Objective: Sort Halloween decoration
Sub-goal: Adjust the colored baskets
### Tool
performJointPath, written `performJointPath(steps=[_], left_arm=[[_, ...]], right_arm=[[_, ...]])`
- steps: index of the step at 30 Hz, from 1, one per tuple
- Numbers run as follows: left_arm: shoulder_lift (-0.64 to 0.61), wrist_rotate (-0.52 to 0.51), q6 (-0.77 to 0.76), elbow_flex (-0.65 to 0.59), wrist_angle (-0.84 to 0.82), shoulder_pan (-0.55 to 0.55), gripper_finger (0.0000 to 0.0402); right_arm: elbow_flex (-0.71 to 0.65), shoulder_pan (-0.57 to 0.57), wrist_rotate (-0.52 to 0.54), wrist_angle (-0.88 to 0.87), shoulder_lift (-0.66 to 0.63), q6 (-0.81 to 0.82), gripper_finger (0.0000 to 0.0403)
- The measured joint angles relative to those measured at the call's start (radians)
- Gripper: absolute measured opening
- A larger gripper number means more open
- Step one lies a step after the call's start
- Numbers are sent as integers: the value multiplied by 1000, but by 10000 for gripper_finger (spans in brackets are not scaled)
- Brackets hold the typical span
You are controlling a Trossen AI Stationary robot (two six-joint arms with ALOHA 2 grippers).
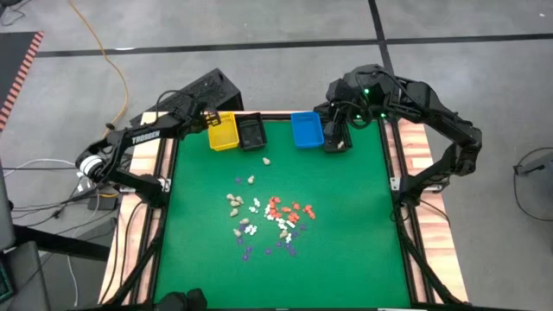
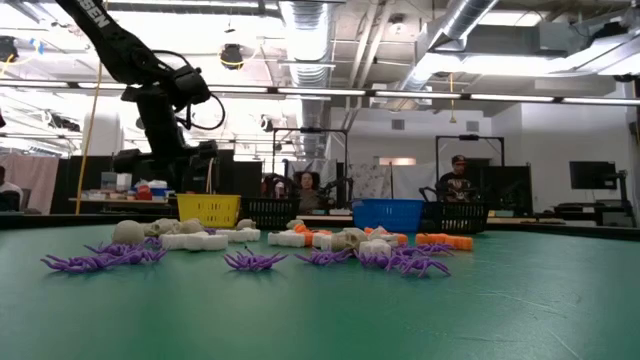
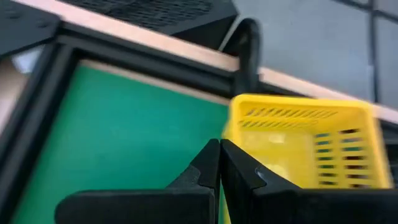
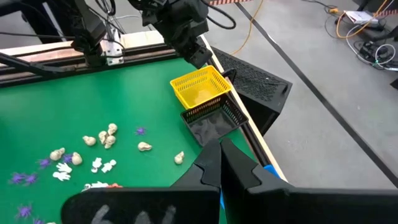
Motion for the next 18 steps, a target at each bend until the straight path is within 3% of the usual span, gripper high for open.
performJointPath(steps=[8, 14, 18], left_arm=[[75, 90, -5, 2, 47, 15, 0], [64, 23, 0, 2, 48, -17, 0], [38, 37, 22, 1, 49, -16, 0]], right_arm=[[0, 0, 0, 2, 0, -18, 21], [0, 0, -2, 2, 0, -22, 21], [0, 0, -2, 2, 0, -28, 21]])
